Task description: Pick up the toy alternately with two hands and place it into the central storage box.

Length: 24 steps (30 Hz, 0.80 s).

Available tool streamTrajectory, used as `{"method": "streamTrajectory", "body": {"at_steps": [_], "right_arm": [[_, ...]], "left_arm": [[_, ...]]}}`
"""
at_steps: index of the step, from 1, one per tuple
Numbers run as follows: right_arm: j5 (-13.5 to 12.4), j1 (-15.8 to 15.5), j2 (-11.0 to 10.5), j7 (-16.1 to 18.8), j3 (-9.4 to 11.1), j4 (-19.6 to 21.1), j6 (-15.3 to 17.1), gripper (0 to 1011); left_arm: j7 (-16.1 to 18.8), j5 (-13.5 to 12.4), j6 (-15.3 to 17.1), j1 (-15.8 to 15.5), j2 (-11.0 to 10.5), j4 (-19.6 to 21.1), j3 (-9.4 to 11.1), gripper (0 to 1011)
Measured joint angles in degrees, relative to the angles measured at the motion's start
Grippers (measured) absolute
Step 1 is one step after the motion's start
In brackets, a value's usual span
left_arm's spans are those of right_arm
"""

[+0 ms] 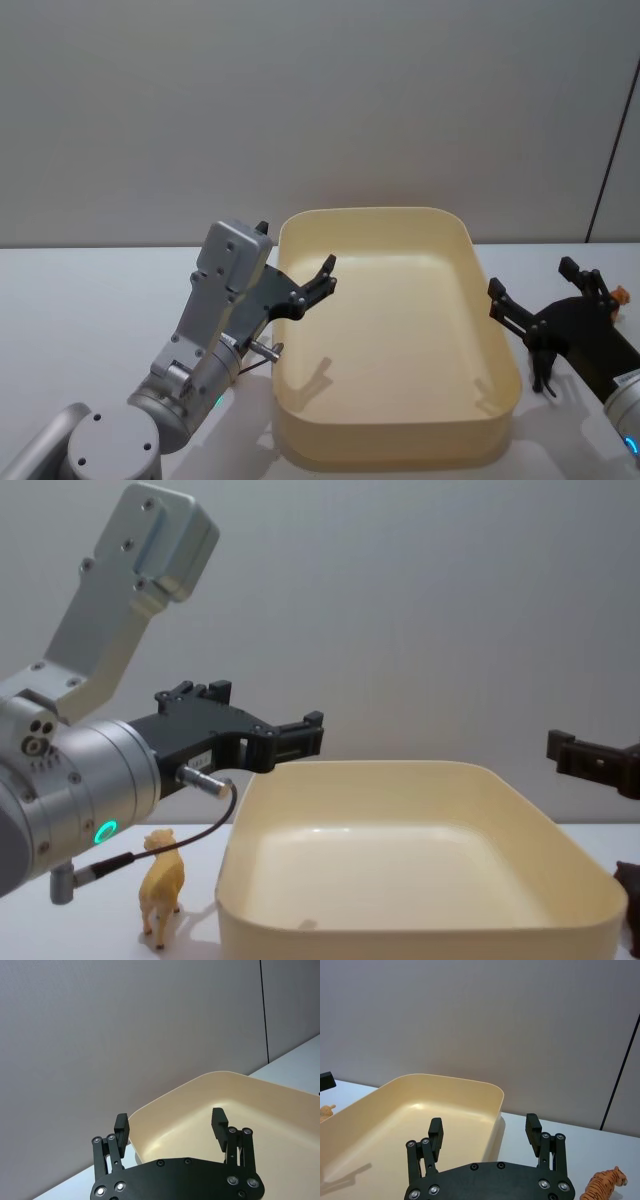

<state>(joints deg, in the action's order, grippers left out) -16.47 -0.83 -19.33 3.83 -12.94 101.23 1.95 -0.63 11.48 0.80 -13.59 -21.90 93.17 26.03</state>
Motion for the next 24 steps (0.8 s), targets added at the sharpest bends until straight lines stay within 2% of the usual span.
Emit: {"method": "streamTrajectory", "body": {"at_steps": [24], "right_arm": [[0.0,0.0,0.0,0.0,0.0,0.0,0.0,1001]], "left_arm": [[0.0,0.0,0.0,0.0,0.0,0.0,0.0,1001]]}}
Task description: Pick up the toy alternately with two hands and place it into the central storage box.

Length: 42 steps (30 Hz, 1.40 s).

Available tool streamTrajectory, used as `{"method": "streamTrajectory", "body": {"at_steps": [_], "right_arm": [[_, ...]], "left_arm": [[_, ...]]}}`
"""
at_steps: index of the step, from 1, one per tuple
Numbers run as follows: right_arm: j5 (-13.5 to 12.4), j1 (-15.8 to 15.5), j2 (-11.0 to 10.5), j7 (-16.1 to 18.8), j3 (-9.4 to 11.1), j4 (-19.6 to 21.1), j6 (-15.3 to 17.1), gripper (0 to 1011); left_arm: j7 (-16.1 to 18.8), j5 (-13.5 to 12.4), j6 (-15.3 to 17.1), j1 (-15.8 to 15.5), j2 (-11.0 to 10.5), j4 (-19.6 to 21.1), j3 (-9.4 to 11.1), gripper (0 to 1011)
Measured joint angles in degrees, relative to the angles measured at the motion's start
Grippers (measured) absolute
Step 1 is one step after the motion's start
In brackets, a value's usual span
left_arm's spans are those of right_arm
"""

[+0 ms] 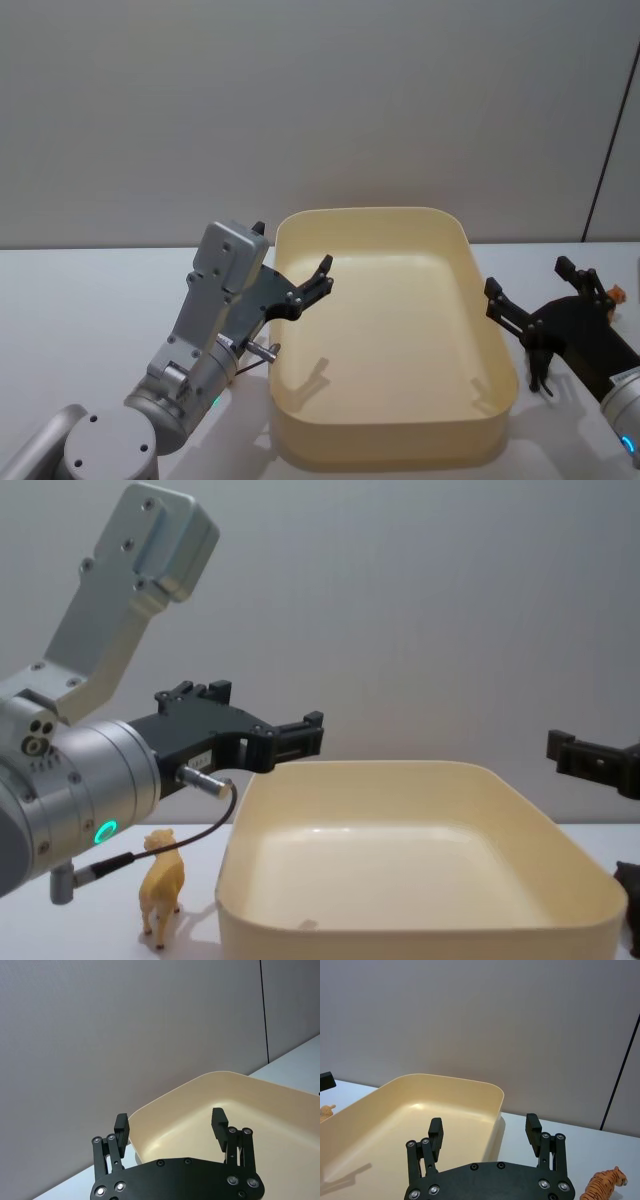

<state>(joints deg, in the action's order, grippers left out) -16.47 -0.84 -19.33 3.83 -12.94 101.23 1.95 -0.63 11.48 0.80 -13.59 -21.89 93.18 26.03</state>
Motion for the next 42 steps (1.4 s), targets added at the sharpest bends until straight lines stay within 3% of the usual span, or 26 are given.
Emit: {"method": "streamTrajectory", "body": {"at_steps": [24,31,42], "right_arm": [[0.0,-0.5,-0.2,-0.3,0.1,0.5,0.1,1001],[0.0,-2.9,-1.3,-2.6,0.4,3.1,1.5,1001],[0.7,-6.5,-2.7,-9.4,1.5,6.5,5.6,1001]], "left_arm": [[0.0,0.0,0.0,0.0,0.0,0.0,0.0,1001],[0.0,0.0,0.0,0.0,0.0,0.0,0.0,1001],[0.0,0.0,0.0,0.0,0.0,0.0,0.0,1002]]}}
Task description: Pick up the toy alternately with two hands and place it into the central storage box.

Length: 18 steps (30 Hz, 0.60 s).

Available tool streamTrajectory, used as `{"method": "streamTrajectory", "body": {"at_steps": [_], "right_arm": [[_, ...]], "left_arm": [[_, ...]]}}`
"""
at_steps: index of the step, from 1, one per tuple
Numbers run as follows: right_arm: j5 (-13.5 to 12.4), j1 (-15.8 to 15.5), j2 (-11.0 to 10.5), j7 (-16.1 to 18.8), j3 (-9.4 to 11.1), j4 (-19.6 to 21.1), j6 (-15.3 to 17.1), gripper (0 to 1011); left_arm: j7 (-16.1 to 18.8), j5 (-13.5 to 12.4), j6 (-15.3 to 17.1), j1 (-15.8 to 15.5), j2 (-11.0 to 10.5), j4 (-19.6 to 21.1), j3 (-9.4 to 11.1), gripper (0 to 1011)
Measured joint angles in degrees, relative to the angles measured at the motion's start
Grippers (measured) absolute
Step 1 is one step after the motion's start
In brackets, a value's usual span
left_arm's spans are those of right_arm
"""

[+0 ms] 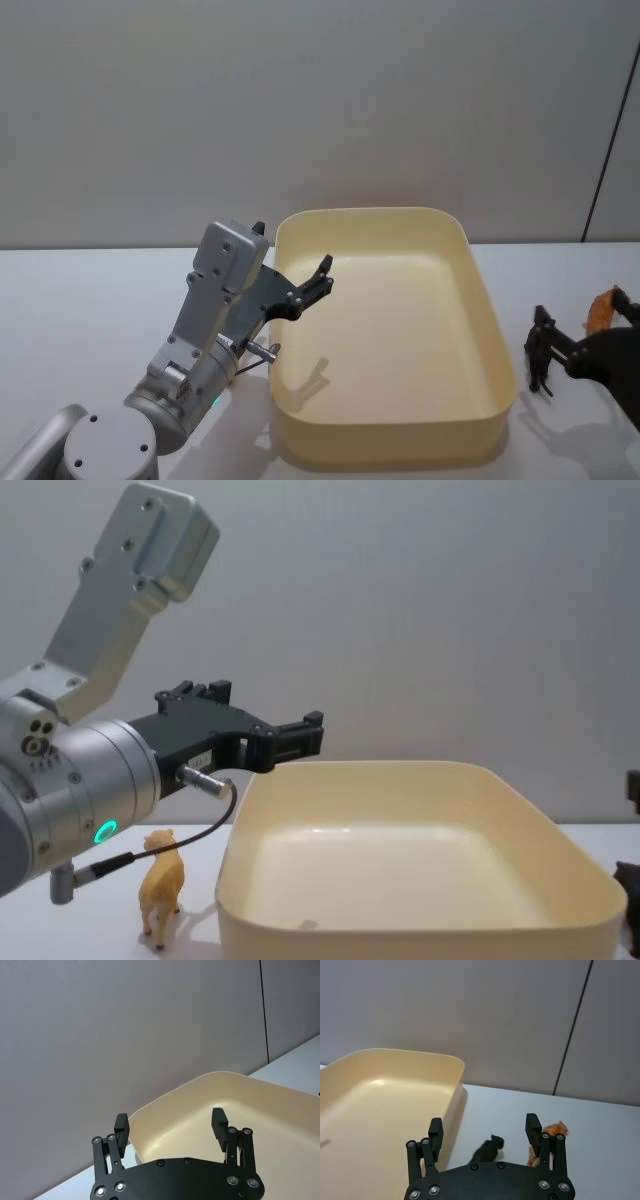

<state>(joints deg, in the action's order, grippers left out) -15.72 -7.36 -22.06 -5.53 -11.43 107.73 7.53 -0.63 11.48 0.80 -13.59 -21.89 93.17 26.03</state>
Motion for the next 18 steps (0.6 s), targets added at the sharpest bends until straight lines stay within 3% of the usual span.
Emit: {"method": "streamTrajectory", "body": {"at_steps": [8,18], "right_arm": [[0.9,0.7,0.3,-4.7,1.3,-0.9,2.4,1001],[0.0,3.1,0.8,-7.0,3.1,-4.3,3.4,1001]], "left_arm": [[0.0,0.0,0.0,0.0,0.0,0.0,0.0,1001],[0.0,0.0,0.0,0.0,0.0,0.0,0.0,1001]]}}
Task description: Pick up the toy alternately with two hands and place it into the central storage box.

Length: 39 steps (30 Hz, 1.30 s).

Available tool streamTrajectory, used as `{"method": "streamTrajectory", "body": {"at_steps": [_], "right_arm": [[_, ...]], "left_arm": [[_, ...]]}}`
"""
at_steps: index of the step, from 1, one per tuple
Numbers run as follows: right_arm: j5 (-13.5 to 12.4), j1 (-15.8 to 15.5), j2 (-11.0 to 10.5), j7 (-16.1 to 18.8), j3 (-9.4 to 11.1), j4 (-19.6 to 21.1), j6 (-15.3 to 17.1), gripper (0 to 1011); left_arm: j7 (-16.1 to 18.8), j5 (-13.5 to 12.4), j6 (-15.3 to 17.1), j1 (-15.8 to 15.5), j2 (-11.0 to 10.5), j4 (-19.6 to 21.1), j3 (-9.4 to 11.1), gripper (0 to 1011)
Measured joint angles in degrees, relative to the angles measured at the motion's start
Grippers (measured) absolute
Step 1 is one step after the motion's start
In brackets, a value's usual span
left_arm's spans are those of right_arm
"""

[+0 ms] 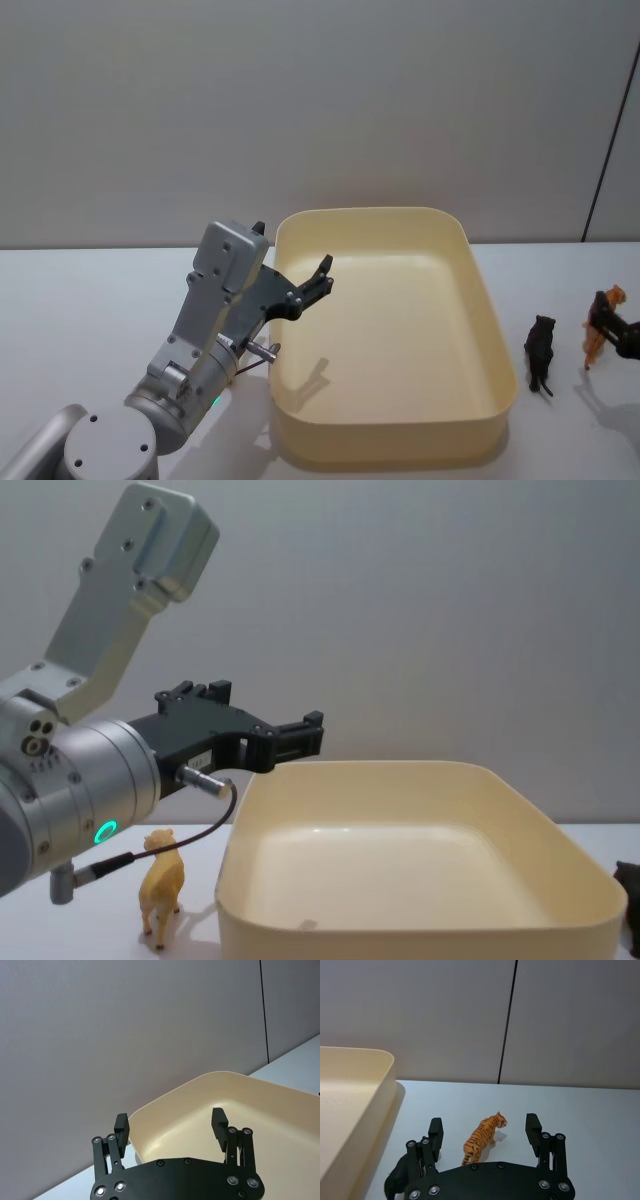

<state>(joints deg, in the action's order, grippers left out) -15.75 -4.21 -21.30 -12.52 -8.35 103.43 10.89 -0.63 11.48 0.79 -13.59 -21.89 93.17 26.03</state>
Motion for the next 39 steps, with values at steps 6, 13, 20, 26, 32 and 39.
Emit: {"method": "streamTrajectory", "body": {"at_steps": [6,13,20,26,32,39], "right_arm": [[-1.1,1.8,0.4,1.1,0.6,-2.4,1.1,1001],[-1.8,5.2,2.0,4.0,0.4,-6.5,3.3,1001],[-1.9,8.6,3.7,4.7,0.0,-10.7,4.6,1001],[-1.9,10.6,4.8,4.0,-0.1,-13.8,5.0,1001],[-1.9,12.6,5.8,3.3,-0.1,-17.2,5.3,1001],[-1.8,14.2,6.8,3.8,-0.4,-20.1,5.9,1001]], "left_arm": [[0.0,0.0,0.0,0.0,0.0,0.0,0.0,1001],[0.0,0.0,0.0,0.0,0.0,0.0,0.0,1001],[0.0,0.0,0.0,0.0,0.0,0.0,0.0,1001],[0.0,0.0,0.0,0.0,0.0,0.0,0.0,1001],[0.0,0.0,0.0,0.0,0.0,0.0,0.0,1001],[0.0,0.0,0.0,0.0,0.0,0.0,0.0,1001]]}}
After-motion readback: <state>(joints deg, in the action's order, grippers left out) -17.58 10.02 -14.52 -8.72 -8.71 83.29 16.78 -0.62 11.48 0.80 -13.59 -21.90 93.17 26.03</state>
